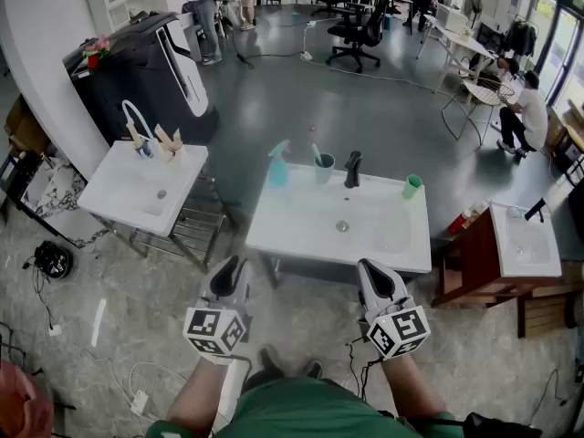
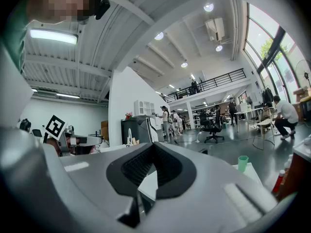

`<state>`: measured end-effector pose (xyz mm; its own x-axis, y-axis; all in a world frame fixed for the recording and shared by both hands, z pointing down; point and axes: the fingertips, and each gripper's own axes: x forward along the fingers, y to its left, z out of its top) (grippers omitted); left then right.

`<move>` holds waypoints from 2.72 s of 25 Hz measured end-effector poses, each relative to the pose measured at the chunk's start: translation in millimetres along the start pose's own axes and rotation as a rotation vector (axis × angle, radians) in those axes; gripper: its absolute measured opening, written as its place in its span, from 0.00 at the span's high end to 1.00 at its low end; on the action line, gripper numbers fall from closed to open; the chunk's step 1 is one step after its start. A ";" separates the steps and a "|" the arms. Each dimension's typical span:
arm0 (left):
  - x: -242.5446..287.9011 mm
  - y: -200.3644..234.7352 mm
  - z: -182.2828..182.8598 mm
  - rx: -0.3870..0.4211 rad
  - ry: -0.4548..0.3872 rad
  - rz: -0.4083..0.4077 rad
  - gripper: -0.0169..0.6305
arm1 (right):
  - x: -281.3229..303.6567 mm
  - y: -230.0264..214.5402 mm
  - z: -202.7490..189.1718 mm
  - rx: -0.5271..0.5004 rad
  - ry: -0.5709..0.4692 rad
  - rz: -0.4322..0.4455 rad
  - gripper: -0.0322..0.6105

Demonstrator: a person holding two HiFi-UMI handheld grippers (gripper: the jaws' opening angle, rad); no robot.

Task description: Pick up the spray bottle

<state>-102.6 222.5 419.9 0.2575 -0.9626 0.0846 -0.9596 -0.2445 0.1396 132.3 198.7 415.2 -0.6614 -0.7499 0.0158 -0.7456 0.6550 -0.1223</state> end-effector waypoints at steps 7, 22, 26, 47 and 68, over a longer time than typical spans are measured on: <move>-10.2 -5.0 0.9 0.011 -0.004 0.006 0.83 | -6.5 7.0 5.5 -0.016 -0.007 0.007 0.95; 3.2 7.3 22.2 0.030 -0.072 0.046 0.82 | 7.5 -15.5 17.0 0.007 -0.086 0.010 0.95; 30.9 24.1 18.1 0.020 -0.066 0.029 0.79 | 29.1 -24.1 16.2 0.005 -0.083 0.008 0.94; 231.8 179.9 29.2 -0.047 -0.036 -0.111 0.73 | 230.5 -78.7 13.6 -0.003 -0.005 -0.166 0.93; 391.3 167.5 -18.1 0.073 0.125 -0.034 0.67 | 303.5 -193.5 -25.8 0.134 0.042 -0.002 0.93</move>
<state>-160.5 -192.9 494.3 0.2978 -0.9326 0.2040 -0.9546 -0.2889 0.0726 73.7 -153.3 469.3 -0.6652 -0.7445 0.0574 -0.7309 0.6335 -0.2538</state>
